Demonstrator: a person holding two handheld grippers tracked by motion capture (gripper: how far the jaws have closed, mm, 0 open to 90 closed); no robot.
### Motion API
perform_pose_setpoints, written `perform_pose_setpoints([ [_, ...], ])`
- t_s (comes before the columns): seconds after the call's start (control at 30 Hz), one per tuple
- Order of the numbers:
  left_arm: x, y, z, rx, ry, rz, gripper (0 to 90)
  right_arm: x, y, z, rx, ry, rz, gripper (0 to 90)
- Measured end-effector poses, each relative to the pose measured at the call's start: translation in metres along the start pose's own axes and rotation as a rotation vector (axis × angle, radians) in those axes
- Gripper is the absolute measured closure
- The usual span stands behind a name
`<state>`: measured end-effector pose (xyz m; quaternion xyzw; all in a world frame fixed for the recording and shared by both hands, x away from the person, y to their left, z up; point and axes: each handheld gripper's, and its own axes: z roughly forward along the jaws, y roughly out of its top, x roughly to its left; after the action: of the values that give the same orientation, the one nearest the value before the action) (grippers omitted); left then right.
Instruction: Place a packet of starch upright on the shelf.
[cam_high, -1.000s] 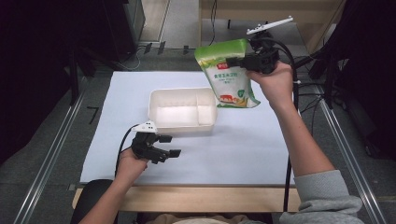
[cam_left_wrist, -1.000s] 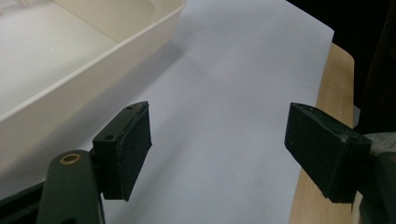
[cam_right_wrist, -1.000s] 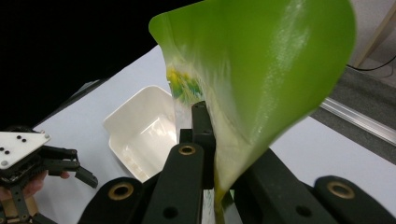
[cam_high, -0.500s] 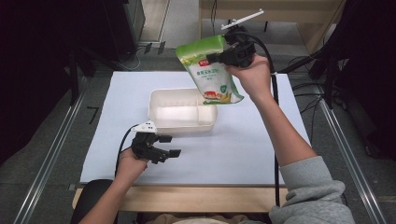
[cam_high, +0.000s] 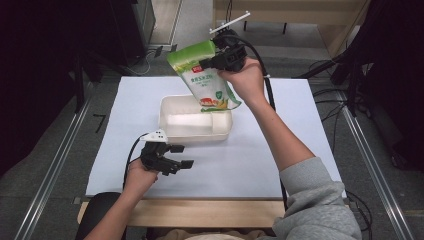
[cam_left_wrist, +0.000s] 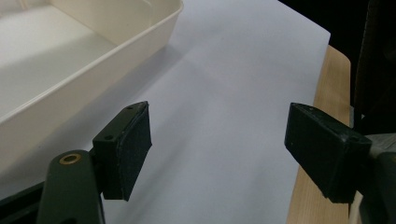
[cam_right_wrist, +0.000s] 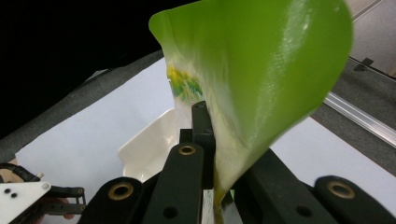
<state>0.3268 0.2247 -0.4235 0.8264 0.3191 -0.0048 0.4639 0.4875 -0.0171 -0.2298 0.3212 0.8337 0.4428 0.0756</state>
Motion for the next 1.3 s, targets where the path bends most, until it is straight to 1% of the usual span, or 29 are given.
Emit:
perform_pose_setpoints([
  [0.27,0.000,0.000,0.000,-0.003,-0.009,-0.002,23.5,0.011,0.004,0.034,0.034,0.021,-0.008,90.0],
  [0.3,0.000,0.000,0.000,-0.007,-0.008,-0.003,23.5,0.015,0.005,0.043,0.042,0.028,-0.007,90.0],
  [0.33,0.000,0.000,0.000,-0.007,-0.007,-0.003,23.5,0.015,0.005,0.043,0.042,0.028,-0.007,90.0],
  [0.37,0.000,0.000,0.000,-0.006,-0.008,-0.003,23.5,0.016,0.005,0.049,0.041,0.037,-0.005,90.0],
  [0.4,0.000,0.000,0.000,-0.007,-0.008,-0.003,23.5,0.016,0.005,0.049,0.041,0.037,-0.005,90.0],
  [0.47,0.000,0.000,0.000,-0.006,-0.012,-0.004,23.5,0.019,0.005,0.056,0.038,0.043,-0.008,90.0],
  [0.63,0.000,0.000,0.000,-0.003,-0.008,-0.002,23.5,0.025,0.006,0.075,0.044,0.058,0.004,90.0],
  [0.77,0.000,0.000,0.000,-0.004,-0.006,-0.001,23.5,0.029,0.004,0.093,0.051,0.068,0.004,90.0],
  [0.9,0.000,0.000,0.000,-0.007,-0.009,-0.001,23.5,0.031,0.001,0.109,0.063,0.079,0.016,90.0],
  [1.0,0.000,0.000,-0.001,-0.007,-0.012,0.002,23.5,0.034,-0.002,0.122,0.076,0.076,0.011,90.0],
  [1.1,0.000,0.000,-0.001,-0.006,-0.014,0.003,23.5,0.033,-0.007,0.131,0.067,0.073,-0.002,90.0],
  [1.13,-0.001,0.000,-0.001,-0.007,-0.014,0.003,23.5,0.031,-0.009,0.133,0.067,0.066,0.002,90.0],
  [1.2,-0.001,0.000,0.000,-0.003,-0.011,0.003,23.5,0.024,-0.013,0.136,0.078,0.062,0.021,90.0],
  [1.23,-0.001,0.000,0.000,0.001,-0.013,0.000,23.5,0.019,-0.016,0.137,0.077,0.069,0.030,90.0],
  [1.3,-0.001,0.000,0.000,0.003,-0.012,0.003,23.5,0.013,-0.021,0.137,0.080,0.065,0.035,90.0],
])
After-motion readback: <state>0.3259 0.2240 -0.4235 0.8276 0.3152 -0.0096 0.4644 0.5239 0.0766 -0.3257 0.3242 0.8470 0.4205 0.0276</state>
